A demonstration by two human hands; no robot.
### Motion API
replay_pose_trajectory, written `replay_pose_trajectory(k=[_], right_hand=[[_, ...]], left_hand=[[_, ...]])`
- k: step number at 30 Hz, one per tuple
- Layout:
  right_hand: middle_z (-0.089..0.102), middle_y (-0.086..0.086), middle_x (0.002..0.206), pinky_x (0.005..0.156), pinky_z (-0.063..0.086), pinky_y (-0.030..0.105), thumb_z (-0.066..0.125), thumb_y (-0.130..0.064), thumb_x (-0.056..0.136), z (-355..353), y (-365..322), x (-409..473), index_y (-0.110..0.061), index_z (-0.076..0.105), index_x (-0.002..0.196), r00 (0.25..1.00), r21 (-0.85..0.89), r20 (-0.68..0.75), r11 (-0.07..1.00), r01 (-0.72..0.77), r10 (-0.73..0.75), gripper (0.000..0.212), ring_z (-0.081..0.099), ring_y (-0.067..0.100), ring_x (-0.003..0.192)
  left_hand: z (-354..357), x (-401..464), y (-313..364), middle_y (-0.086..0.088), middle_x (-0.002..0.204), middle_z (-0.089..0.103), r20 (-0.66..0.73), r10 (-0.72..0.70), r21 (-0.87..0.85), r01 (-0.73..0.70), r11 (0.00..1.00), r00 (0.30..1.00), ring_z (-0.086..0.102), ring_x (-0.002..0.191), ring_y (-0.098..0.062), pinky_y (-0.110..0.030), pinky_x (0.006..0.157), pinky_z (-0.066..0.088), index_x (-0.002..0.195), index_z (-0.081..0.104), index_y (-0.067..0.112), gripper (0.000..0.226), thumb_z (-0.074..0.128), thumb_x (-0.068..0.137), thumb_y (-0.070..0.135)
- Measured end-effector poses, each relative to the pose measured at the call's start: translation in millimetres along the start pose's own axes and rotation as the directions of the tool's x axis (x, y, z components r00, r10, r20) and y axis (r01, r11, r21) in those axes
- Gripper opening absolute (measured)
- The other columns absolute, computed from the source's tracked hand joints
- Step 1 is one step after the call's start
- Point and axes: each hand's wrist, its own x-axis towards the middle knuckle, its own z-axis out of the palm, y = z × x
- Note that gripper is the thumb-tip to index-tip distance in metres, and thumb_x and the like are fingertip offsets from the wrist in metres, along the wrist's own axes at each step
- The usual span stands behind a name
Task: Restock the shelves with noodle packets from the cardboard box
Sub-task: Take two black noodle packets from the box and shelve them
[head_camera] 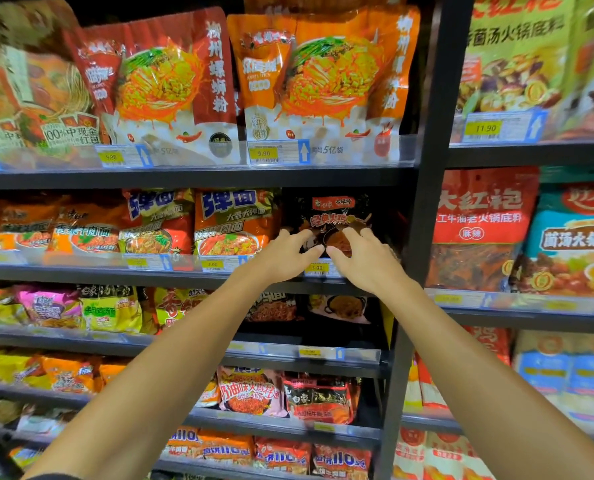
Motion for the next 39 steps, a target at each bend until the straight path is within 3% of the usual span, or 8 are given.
replay_pose_trajectory(k=[3,6,11,16,22,28,33,39], right_hand=[[0.038,0.011,0.151,0.108,0.039,0.051,0.045,-0.052,0.099,-4,-2,1,-0.023,0.035,0.152,1.000,0.017,-0.026,1.000,0.010,-0.010,0.061,0.046,0.038,0.132],[0.043,0.009,0.148,0.106,0.039,0.049,0.048,-0.051,0.098,-4,1,-1,-0.025,0.039,0.150,0.996,-0.005,-0.084,0.999,0.032,-0.032,0.060,0.049,0.035,0.129],[0.046,0.006,0.148,0.107,0.035,0.051,0.044,-0.057,0.096,2,2,1,-0.025,0.039,0.150,0.997,-0.098,-0.076,0.995,0.020,-0.028,0.063,0.042,0.038,0.130],[0.041,0.000,0.154,0.115,0.031,0.050,0.048,-0.058,0.095,7,2,-14,-0.026,0.041,0.150,0.966,-0.119,-0.220,0.987,0.111,-0.136,0.064,0.034,0.034,0.139],[0.055,-0.006,0.141,0.110,0.041,0.038,0.059,-0.042,0.093,27,-44,-26,-0.024,0.059,0.136,0.839,-0.020,-0.317,0.887,0.461,-0.443,0.046,0.043,0.017,0.134],[0.054,-0.010,0.142,0.111,0.037,0.035,0.056,-0.042,0.097,84,-157,-27,-0.026,0.057,0.137,0.783,0.077,-0.170,0.785,0.615,-0.598,0.044,0.041,0.014,0.135],[0.053,-0.011,0.143,0.112,0.038,0.036,0.055,-0.044,0.097,162,-289,-45,-0.028,0.057,0.137,0.673,0.159,-0.026,0.661,0.733,-0.739,0.043,0.044,0.014,0.134],[0.051,-0.005,0.146,0.114,0.036,0.039,0.051,-0.055,0.096,260,-453,-85,-0.027,0.053,0.141,0.504,0.275,0.130,0.519,0.809,-0.854,0.053,0.042,0.018,0.137]], left_hand=[[2,0,5,-0.015,0.124,0.049,-0.052,0.041,-0.050,-0.044,0.998,0.998,0.052,0.117,-0.034,-0.038,0.089,0.043,0.135,0.048,0.017,0.050,0.039,0.101,0.053],[-1,-1,6,-0.017,0.129,0.046,-0.131,0.045,-0.044,-0.051,0.998,0.990,0.051,0.116,-0.033,-0.037,0.092,0.042,0.142,0.044,0.013,0.052,0.037,0.103,0.047],[-2,1,-7,-0.016,0.121,0.049,-0.024,-0.008,-0.003,0.008,1.000,1.000,0.053,0.093,-0.029,-0.042,0.085,0.047,0.117,0.048,0.012,0.045,0.034,0.102,0.052],[-7,-18,-17,-0.007,0.145,0.037,-0.151,0.104,0.106,-0.088,0.990,0.983,0.051,0.121,-0.027,-0.045,0.094,0.049,0.152,0.030,0.024,0.058,0.037,0.101,0.052],[-30,-80,-66,0.016,0.147,0.042,-0.333,0.238,0.149,-0.198,0.969,0.913,0.040,0.134,-0.006,-0.031,0.103,0.041,0.145,0.044,0.034,0.045,0.046,0.101,0.046],[-73,-180,-169,0.008,0.148,0.045,-0.348,0.080,0.282,0.023,0.959,0.934,0.041,0.135,-0.011,-0.036,0.106,0.043,0.144,0.047,0.029,0.048,0.048,0.100,0.047],[-109,-298,-287,0.005,0.145,0.049,-0.318,-0.095,0.368,0.215,0.905,0.943,0.042,0.135,-0.015,-0.035,0.110,0.038,0.142,0.050,0.028,0.051,0.045,0.098,0.053],[-150,-460,-403,0.004,0.152,0.042,-0.305,-0.407,0.398,0.503,0.767,0.861,0.031,0.143,-0.018,-0.036,0.118,0.025,0.143,0.048,0.030,0.061,0.034,0.095,0.064]])
